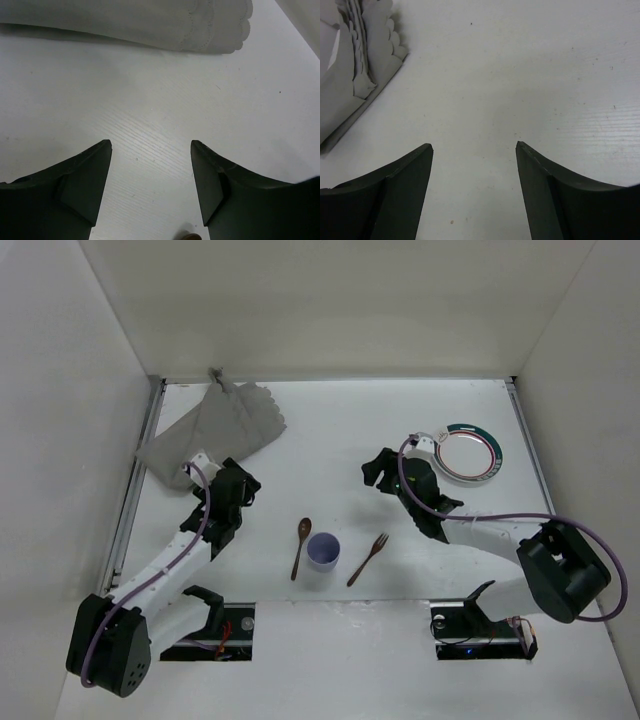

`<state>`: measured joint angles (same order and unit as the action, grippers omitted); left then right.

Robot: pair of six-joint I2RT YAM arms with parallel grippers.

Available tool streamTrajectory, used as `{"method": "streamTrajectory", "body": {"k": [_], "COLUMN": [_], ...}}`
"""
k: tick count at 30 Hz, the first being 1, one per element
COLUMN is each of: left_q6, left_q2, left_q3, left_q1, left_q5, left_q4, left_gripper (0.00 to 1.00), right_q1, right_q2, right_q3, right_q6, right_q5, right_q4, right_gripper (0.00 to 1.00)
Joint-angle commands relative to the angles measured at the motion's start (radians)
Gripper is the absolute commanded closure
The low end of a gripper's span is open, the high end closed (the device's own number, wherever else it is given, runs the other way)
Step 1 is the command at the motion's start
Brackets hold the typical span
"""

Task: Set the dinner table for one person

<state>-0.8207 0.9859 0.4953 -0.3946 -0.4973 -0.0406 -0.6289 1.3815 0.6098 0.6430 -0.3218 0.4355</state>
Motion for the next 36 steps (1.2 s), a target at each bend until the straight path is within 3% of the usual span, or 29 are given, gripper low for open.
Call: {"method": "streamTrajectory", "body": {"k": [1, 7, 9, 10, 11, 13, 15, 17, 19, 23, 27, 36], "left_q6": [0.025, -0.041, -0.058, -0.060, -0.064, -0.077, -0.103, -0.156, -0.205, -0.302, -0.337, -0.386], "left_q2": [0.010, 0.045, 0.046, 0.039, 0.027, 0.022, 0.043, 0.085, 0.149, 0.272, 0.367, 0.588], "left_q3": [0.026, 0.022, 0.025, 0.020, 0.009, -0.017, -0.015, 0.000, 0.020, 0.040, 0.068, 0.181], "left_q1": [0.013, 0.027, 0.036, 0.041, 0.050, 0.079, 0.119, 0.167, 0.213, 0.270, 0.302, 0.339], "left_q5": [-0.003, 0.003, 0.003, 0.000, -0.007, -0.012, -0.010, 0.000, 0.020, 0.072, 0.101, 0.149], "left_q4": [-0.079, -0.166, -0.173, -0.174, -0.182, -0.217, -0.222, -0.234, -0.283, -0.432, -0.510, -0.573], "left_gripper": [0.38, 0.39, 0.40, 0.42, 0.51, 0.84, 0.90, 0.88, 0.74, 0.50, 0.47, 0.47], "right_q1": [-0.002, -0.004, -0.004, -0.004, -0.004, -0.002, -0.001, -0.002, -0.004, -0.004, -0.004, -0.004], "right_q2": [-0.007, 0.001, -0.001, -0.001, 0.001, 0.001, -0.001, 0.019, 0.040, 0.039, 0.040, 0.063], "right_q3": [0.011, 0.016, 0.016, 0.016, 0.018, 0.025, 0.036, 0.042, 0.054, 0.050, 0.047, 0.061], "right_q6": [-0.008, 0.001, 0.001, 0.001, 0.001, 0.004, 0.006, 0.006, 0.006, 0.000, 0.003, 0.001], "right_q5": [-0.005, 0.026, 0.033, 0.038, 0.041, 0.053, 0.069, 0.072, 0.081, 0.081, 0.104, 0.136], "right_q4": [0.060, 0.060, 0.060, 0.060, 0.060, 0.040, 0.017, 0.017, 0.008, 0.026, 0.032, 0.037], "right_gripper": [0.27, 0.30, 0.41, 0.51, 0.62, 0.82, 0.88, 0.87, 0.82, 0.55, 0.40, 0.37]}}
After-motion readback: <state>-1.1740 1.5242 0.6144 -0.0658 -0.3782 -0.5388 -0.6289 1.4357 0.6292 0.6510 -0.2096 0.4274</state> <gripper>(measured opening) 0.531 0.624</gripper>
